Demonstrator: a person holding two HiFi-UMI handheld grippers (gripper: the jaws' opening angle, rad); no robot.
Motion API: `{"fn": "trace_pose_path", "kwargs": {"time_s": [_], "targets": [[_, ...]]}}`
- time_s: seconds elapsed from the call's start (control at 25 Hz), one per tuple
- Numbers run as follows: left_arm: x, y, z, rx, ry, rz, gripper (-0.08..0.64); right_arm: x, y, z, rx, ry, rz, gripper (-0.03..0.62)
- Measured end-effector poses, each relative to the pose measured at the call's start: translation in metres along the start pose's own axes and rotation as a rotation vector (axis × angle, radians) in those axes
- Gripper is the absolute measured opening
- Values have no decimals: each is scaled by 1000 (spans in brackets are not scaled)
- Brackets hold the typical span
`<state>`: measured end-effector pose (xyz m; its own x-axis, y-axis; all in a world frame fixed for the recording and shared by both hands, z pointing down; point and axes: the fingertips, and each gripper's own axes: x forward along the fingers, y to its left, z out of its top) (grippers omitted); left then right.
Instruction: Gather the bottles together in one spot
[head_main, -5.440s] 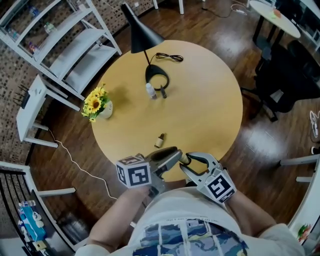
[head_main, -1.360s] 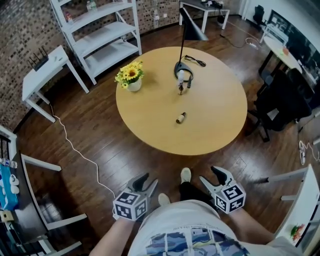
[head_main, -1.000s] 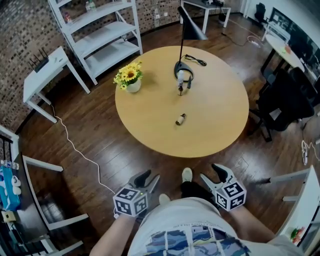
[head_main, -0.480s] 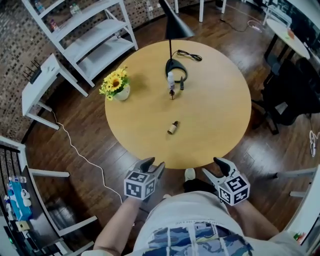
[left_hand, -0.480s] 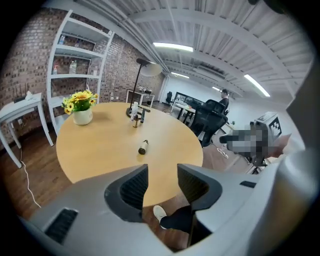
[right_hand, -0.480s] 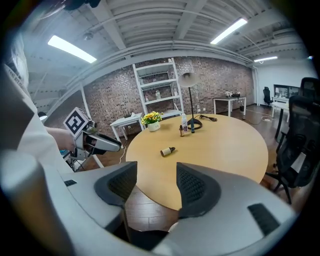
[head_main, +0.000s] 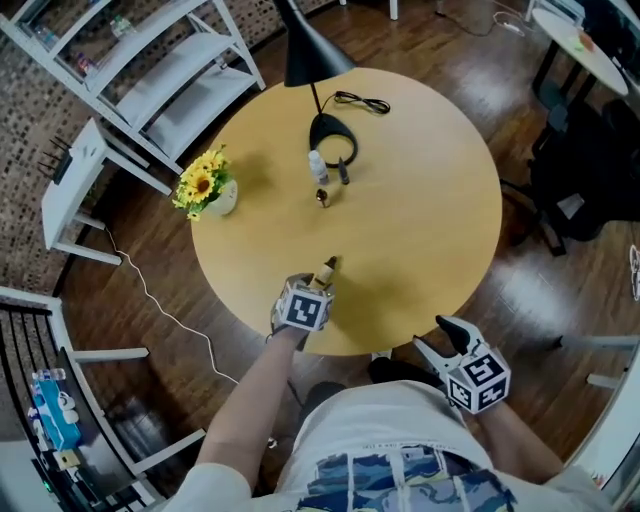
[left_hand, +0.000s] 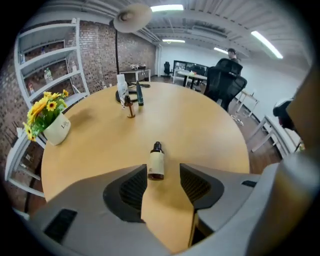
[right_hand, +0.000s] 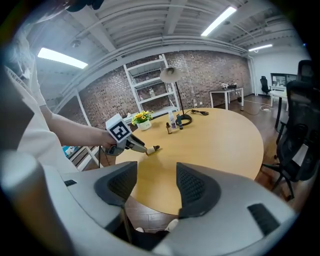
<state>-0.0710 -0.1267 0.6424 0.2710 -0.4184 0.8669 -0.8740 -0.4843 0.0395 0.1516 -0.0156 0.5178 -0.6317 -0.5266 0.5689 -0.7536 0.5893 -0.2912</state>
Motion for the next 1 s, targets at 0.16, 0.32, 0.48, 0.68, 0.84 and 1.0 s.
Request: {"fn": "trace_pose_path", "kwargs": {"time_s": [0.16,0.32,0.48,0.68,0.84,1.0], "targets": [[39,14,1,30,119,49,210,0,-25,3,10,-3,-2,270],[52,17,-11,10,200,46,166,-1,-42,9,27,-21,-21,270],[46,3,-7,7,155,-14,150,2,-44,13,49,-44,-33,270],[-34,-52,64,-100,-257,-300,149,19,-14,40,166,-138,77,270],[-137,-107,94,-6,-517,-533,149,20,32,89,346,-285,284,267],[-203,-122,85,228,-613,-495,150,24,99,126,384,-333,484,232]]}}
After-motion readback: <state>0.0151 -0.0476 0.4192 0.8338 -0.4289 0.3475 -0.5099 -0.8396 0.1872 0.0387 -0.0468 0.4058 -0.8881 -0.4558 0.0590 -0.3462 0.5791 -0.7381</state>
